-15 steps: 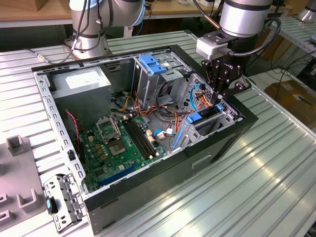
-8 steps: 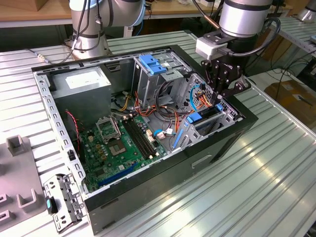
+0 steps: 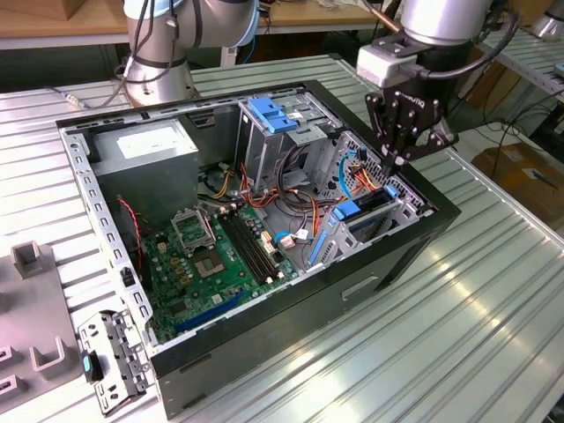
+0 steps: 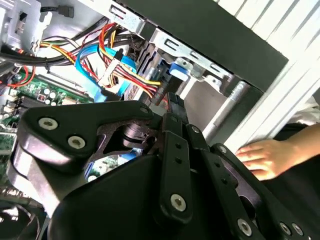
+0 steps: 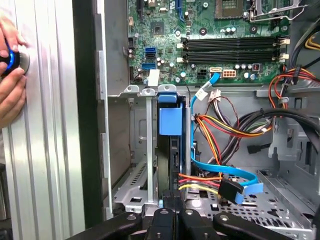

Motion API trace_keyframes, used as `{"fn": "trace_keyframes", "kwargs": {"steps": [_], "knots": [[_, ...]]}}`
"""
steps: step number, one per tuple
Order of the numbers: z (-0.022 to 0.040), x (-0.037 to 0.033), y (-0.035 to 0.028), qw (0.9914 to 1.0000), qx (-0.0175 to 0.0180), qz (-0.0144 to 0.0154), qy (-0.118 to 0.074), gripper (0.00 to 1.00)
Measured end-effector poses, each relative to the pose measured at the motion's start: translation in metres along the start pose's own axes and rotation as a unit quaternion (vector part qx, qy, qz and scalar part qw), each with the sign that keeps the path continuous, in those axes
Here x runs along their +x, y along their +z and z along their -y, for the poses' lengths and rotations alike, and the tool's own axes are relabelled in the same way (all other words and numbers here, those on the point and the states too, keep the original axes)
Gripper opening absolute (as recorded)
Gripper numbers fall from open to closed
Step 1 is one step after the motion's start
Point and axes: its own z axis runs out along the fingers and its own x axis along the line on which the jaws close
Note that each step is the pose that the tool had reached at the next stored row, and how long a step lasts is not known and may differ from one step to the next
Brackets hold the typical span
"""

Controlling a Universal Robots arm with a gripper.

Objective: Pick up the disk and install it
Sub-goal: 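Insert the second disk wire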

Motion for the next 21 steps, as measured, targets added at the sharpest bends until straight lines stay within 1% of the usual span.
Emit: {"fn": "trace_keyframes", "kwargs": {"steps": [2, 3, 4, 5, 6, 7, 8, 9, 10, 11, 13, 17, 21], "knots": [[0.0012, 0.0012, -0.0091, 1.00000, -0.0001, 0.0000, 0.000, 0.11], [0.0019, 0.0020, -0.0148, 1.00000, -0.0003, 0.0000, 0.000, 0.11], [0.0024, 0.0024, -0.0183, 1.00000, -0.0007, 0.0000, 0.000, 0.11], [0.0028, 0.0025, -0.0212, 1.00000, -0.0025, 0.0000, -0.001, 0.11], [0.0029, 0.0025, -0.0222, 0.99998, -0.0058, 0.0001, -0.002, 0.11], [0.0029, 0.0024, -0.0227, 0.99984, -0.0170, 0.0003, -0.005, 0.11], [0.0029, 0.0024, -0.0228, 0.99968, -0.0243, 0.0005, -0.007, 0.11], [0.0029, 0.0023, -0.0229, 0.99949, -0.0308, 0.0005, -0.008, 0.11], [0.0029, 0.0022, -0.0228, 0.99931, -0.0359, 0.0007, -0.009, 0.11], [0.0029, 0.0019, -0.0229, 0.99923, -0.0379, 0.0007, -0.010, 0.11], [0.0029, -0.0020, -0.0236, 0.99916, -0.0397, 0.0006, -0.010, 0.11], [0.0023, -0.0085, -0.0244, 0.99915, -0.0400, 0.0007, -0.010, 0.11], [0.0014, -0.0172, -0.0254, 0.99915, -0.0400, 0.0007, -0.010, 0.11]]}}
